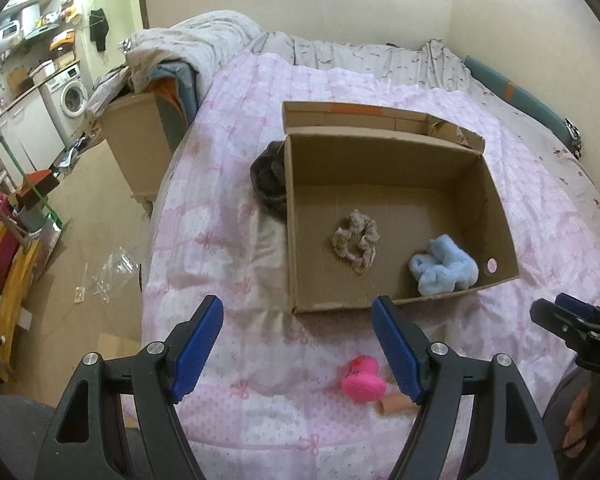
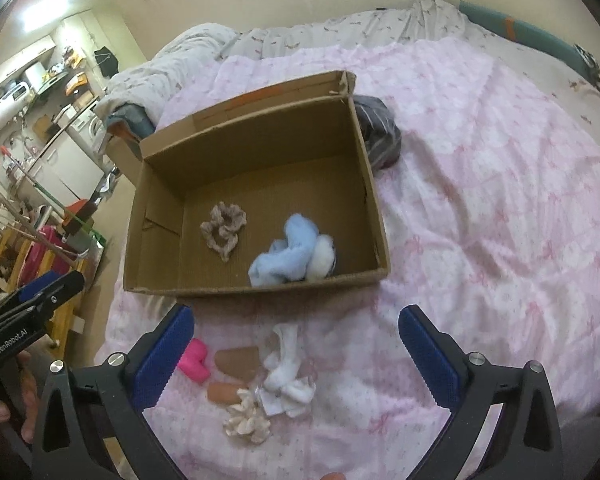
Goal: Organize soft objects
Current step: 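Lift both open tools out of the box toward the remaining items, then grasp the pink rubber duck with the left tool while the right tool grasps the white cloth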
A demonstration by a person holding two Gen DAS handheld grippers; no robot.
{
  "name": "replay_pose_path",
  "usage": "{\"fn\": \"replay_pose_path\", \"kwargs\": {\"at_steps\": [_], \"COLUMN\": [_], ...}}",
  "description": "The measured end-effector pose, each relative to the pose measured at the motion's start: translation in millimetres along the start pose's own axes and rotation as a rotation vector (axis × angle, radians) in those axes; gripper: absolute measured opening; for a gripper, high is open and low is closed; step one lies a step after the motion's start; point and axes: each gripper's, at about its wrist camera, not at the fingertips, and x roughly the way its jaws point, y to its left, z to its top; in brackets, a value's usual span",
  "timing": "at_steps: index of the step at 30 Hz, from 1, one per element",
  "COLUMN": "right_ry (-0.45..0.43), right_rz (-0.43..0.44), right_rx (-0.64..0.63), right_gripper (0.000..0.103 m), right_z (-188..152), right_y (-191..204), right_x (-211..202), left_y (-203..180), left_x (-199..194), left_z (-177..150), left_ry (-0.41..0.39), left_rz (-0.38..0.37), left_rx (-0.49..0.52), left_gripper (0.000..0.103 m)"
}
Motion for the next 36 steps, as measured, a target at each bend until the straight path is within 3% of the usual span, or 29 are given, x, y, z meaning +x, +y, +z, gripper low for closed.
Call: {"fn": "replay_pose_path", "kwargs": {"at_steps": [9, 16, 21, 25, 28, 32, 36], "right_ry": [0.039, 0.064, 0.073, 0.090, 0.097, 0.111, 0.117], "right_rz": [-0.011, -0.012, -0.019, -0.026, -0.027, -0.032, -0.041], "right_rx": [0.043, 0.071, 0.080, 0.092, 0.105, 0.110, 0.110], "right_gripper": [0.103, 0.103, 0.103, 0.103, 0.103, 0.103, 0.103], "right_z": [-14.4, -14.5, -14.5, -14.8, -14.7, -15.4, -16.8], "right_y": [-6.4, -10.1, -11.5, -13.5, -15.9, -16.4, -16.8], "right_x": [10.1, 20.7, 24.6, 29.6, 31.9, 35.4, 36.2], "left_y": [15.7, 12.6, 10.7, 0.8, -10.2, -31.1, -45.6], "left_x": [20.7, 37.6, 51.6, 73.8, 86.5, 102.6, 116.2], "left_z": [-16.1, -22.8, -28.8, -40.5, -44.1, -45.4, -51.8], "left_ry": [0.060, 0.106, 0.163, 0.291, 0.336, 0.395, 0.431], "left_rz": [0.000, 0.041, 0.027, -0.037, -0.074, -0.187, -0.181], "left_rx": [-0.059, -0.024, -0.020, 0.002, 0.015, 0.026, 0.053], "left_gripper": [0.074, 0.074, 0.074, 0.074, 0.074, 0.074, 0.074]}}
